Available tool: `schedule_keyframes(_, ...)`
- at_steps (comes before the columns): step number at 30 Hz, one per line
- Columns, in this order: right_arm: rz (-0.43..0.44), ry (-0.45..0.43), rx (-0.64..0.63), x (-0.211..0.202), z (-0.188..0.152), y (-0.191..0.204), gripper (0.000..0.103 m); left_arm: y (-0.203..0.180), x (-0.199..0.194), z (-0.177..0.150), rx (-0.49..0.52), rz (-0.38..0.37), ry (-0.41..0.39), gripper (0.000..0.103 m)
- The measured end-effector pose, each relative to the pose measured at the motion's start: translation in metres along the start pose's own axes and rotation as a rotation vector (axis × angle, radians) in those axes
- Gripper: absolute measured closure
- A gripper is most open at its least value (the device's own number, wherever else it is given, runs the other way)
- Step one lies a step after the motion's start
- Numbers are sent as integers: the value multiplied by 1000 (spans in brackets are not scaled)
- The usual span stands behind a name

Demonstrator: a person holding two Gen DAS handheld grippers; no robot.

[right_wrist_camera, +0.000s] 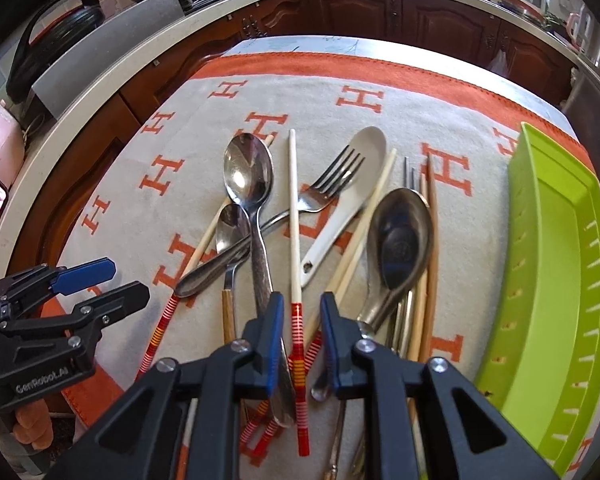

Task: Organize utensils
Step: 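Grasp a red-striped chopstick with the right tool and lift it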

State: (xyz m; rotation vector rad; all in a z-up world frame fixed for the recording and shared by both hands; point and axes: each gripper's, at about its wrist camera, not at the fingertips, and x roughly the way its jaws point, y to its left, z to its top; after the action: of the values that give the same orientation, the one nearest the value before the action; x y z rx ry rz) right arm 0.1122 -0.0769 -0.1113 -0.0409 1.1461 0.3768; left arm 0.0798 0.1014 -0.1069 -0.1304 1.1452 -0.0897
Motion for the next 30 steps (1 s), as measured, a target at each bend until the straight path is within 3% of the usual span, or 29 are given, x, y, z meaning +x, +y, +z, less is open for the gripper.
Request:
schedule_keyframes(12,-53,17,-109,16,4,18,95,-1,1,-2,-3,3,10,52)
schedule_keyframes(18,7,-6,-16,4,4,3,98,0,-2,-5,-4,-1,-2,52)
schedule_keyframes(25,92,-99,106,-44,3,-19,98,3,-8,-7,-21,-31,-14,52)
schedule_keyframes(30,57,-170,193,-86,-6,-47,98,0,-10,-9,-25,-64,-16,52)
